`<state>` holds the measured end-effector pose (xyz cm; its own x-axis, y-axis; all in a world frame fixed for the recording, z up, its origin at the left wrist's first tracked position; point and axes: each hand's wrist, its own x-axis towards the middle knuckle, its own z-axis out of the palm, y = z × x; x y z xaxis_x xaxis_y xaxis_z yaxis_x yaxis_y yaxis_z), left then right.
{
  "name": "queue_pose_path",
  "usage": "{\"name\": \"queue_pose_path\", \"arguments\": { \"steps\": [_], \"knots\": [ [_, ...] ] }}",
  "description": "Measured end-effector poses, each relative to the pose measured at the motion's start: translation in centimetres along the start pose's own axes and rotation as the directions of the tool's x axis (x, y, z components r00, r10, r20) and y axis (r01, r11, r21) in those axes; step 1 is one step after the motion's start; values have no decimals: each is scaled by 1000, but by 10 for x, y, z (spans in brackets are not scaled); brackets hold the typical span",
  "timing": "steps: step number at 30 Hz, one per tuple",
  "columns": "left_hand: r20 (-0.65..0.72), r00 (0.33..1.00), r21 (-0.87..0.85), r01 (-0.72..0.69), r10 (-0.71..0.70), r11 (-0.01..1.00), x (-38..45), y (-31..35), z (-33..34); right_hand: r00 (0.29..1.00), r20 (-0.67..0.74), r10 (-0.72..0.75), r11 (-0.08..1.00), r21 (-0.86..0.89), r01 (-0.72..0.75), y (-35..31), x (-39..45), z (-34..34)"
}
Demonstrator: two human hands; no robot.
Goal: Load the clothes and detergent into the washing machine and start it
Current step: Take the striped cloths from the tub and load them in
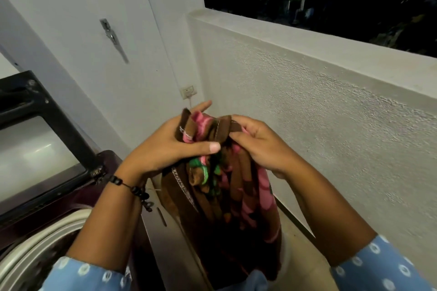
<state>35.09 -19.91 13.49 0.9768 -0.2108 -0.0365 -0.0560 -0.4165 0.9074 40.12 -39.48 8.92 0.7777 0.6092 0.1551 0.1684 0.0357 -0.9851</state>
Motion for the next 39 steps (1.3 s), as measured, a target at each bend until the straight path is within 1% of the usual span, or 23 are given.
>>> {"name": "queue_pose_path", "arguments": {
  "steps": [1,2,3,5,7,8,10,12,14,17,18,20,21,22,24,26,28,29,31,33,35,37,39],
  "knots": [
    [54,999,25,-3,1,1000,1,1,4,999,26,-36,999,-24,36,-13,1,2],
    [60,998,46,-12,9,999,2,1,7,997,45,-61,997,-45,63,-23,2,3],
    [19,1000,56,-23,22,998,3,3,11,995,53,-82,994,-63,86,-29,3,3],
    [-122,992,52,-32,38,998,4,3,11,993,47,-105,993,-55,107,-34,3,2],
    [-230,973,1,-32,32,999,4,-1,6,994,52,-94,996,8,94,-30,1,-2],
    [-266,963,-17,-39,33,999,4,-3,2,995,63,-72,997,7,71,-25,-1,-6],
    [-333,941,-107,-107,66,988,3,-3,-4,994,112,22,996,-90,-12,-5,-3,-15],
    [-430,902,-299,-187,43,936,2,1,-9,975,162,154,965,-238,-113,24,-7,-23],
    [-475,880,-444,-266,27,856,-2,5,-18,943,172,286,919,-327,-220,54,-13,-30],
    [-479,878,-627,-346,6,698,-6,6,-35,877,144,458,838,-400,-372,88,-25,-43],
    [-482,876,-652,-353,-8,671,-7,5,-40,855,126,502,798,-448,-403,97,-29,-47],
    [-468,883,-662,-342,-13,667,-9,2,-46,807,83,584,719,-513,-468,113,-37,-54],
    [-461,887,-660,-332,-15,674,-10,1,-47,792,63,608,700,-512,-497,118,-41,-56],
    [-460,887,-656,-324,-21,682,-11,-1,-46,792,39,609,701,-492,-515,120,-43,-58],
    [-485,874,-619,-315,-34,719,-11,-3,-39,835,-23,550,767,-383,-515,112,-42,-56],
    [-501,865,-542,-292,-24,788,-7,-7,-29,885,-63,461,870,-161,-465,93,-33,-51],
    [-477,878,-455,-278,31,846,-3,-8,-18,929,-35,368,930,21,-368,63,-23,-45],
    [-443,894,-412,-264,62,872,-2,-8,-12,950,-18,313,949,52,-312,47,-18,-41],
    [-331,939,-353,-216,94,910,1,-6,1,978,-12,209,977,35,-208,18,-9,-31],
    [-175,980,-340,-148,92,929,5,-1,15,994,-37,101,995,18,-101,-7,-2,-20],
    [-32,994,-298,-107,102,949,8,6,26,995,-96,-10,999,-53,4,-25,2,-12],
    [1,996,-275,-86,90,958,10,11,29,984,-147,-102,989,-118,84,-36,2,-8],
    [-20,998,-276,-60,57,959,10,14,26,966,-214,-144,987,-101,124,-39,-1,-7]
  ]
}}
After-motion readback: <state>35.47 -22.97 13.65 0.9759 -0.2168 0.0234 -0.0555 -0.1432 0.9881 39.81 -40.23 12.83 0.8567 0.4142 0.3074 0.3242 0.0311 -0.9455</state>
